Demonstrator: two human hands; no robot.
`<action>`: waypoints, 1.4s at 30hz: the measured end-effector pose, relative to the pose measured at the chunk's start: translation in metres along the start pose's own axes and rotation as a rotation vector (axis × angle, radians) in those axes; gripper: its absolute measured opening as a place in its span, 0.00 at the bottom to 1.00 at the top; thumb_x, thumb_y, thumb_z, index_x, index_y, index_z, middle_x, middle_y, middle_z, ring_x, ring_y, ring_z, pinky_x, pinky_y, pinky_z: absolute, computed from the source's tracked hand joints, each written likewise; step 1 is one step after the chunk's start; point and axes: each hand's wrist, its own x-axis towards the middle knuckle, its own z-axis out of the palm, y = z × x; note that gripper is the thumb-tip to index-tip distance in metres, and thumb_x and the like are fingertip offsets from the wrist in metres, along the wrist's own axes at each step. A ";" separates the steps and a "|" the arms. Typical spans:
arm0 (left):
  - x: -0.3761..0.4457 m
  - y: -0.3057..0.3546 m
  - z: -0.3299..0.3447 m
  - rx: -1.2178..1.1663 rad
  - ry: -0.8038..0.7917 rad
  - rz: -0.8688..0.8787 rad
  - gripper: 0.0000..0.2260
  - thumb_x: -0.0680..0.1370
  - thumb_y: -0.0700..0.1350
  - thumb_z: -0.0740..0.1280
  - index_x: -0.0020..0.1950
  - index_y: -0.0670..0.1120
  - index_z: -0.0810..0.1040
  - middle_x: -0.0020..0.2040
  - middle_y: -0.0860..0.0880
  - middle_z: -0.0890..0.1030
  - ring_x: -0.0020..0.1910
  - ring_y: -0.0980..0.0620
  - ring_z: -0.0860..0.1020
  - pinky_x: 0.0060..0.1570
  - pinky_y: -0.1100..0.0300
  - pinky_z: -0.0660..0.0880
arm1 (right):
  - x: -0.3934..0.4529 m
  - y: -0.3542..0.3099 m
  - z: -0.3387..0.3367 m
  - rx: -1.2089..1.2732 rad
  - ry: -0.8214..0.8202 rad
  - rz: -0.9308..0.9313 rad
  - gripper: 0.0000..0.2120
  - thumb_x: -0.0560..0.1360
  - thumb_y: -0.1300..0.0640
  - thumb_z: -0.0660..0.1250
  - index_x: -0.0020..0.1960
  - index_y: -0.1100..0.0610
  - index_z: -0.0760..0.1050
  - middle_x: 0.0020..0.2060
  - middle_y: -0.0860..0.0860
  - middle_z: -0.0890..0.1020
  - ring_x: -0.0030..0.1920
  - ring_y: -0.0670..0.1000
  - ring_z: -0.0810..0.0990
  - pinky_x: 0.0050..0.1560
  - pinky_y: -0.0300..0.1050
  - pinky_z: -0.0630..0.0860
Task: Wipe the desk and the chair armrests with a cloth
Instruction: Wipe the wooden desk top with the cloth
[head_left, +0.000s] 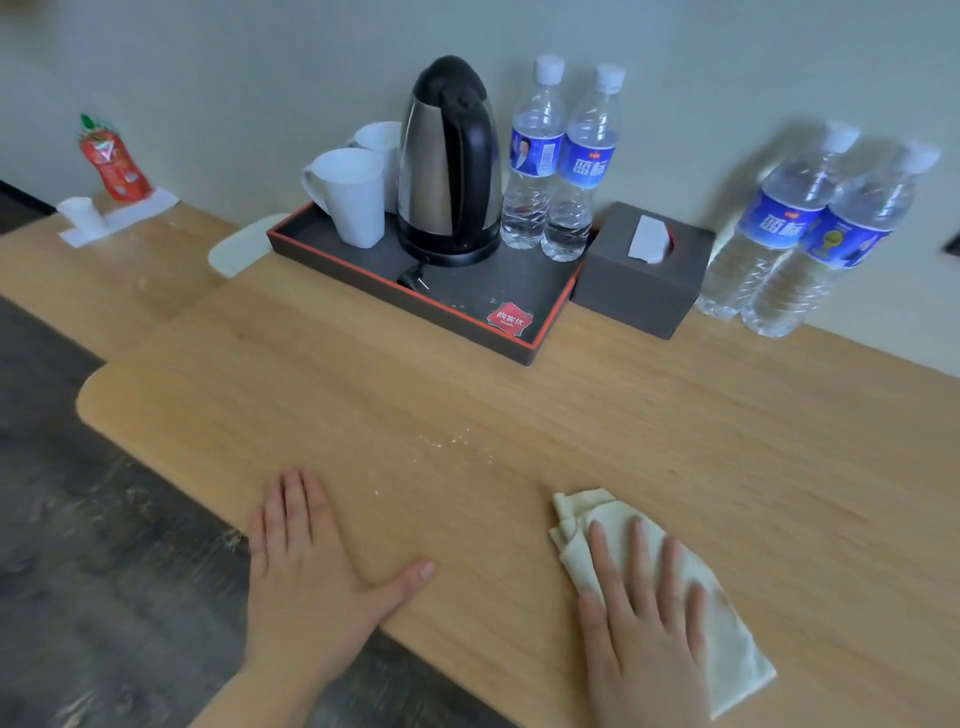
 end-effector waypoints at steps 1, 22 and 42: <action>0.002 -0.003 -0.001 0.012 -0.002 -0.005 0.62 0.57 0.84 0.44 0.75 0.39 0.38 0.78 0.39 0.46 0.76 0.44 0.42 0.74 0.48 0.40 | 0.007 -0.011 0.001 0.034 0.009 -0.018 0.26 0.70 0.40 0.22 0.68 0.37 0.24 0.71 0.43 0.27 0.70 0.49 0.23 0.70 0.51 0.28; 0.013 -0.010 -0.002 0.003 -0.063 0.001 0.69 0.48 0.86 0.49 0.76 0.42 0.38 0.78 0.43 0.42 0.76 0.49 0.37 0.71 0.52 0.34 | 0.090 -0.078 -0.010 -0.091 -0.340 -1.125 0.21 0.82 0.47 0.46 0.74 0.37 0.50 0.76 0.41 0.42 0.73 0.44 0.31 0.72 0.47 0.30; 0.070 -0.080 -0.019 0.019 -0.055 -0.001 0.59 0.56 0.84 0.43 0.77 0.48 0.37 0.78 0.46 0.40 0.76 0.47 0.39 0.72 0.49 0.38 | 0.099 -0.133 0.025 0.021 0.026 -0.123 0.24 0.80 0.45 0.37 0.75 0.42 0.36 0.76 0.51 0.36 0.74 0.58 0.30 0.67 0.62 0.28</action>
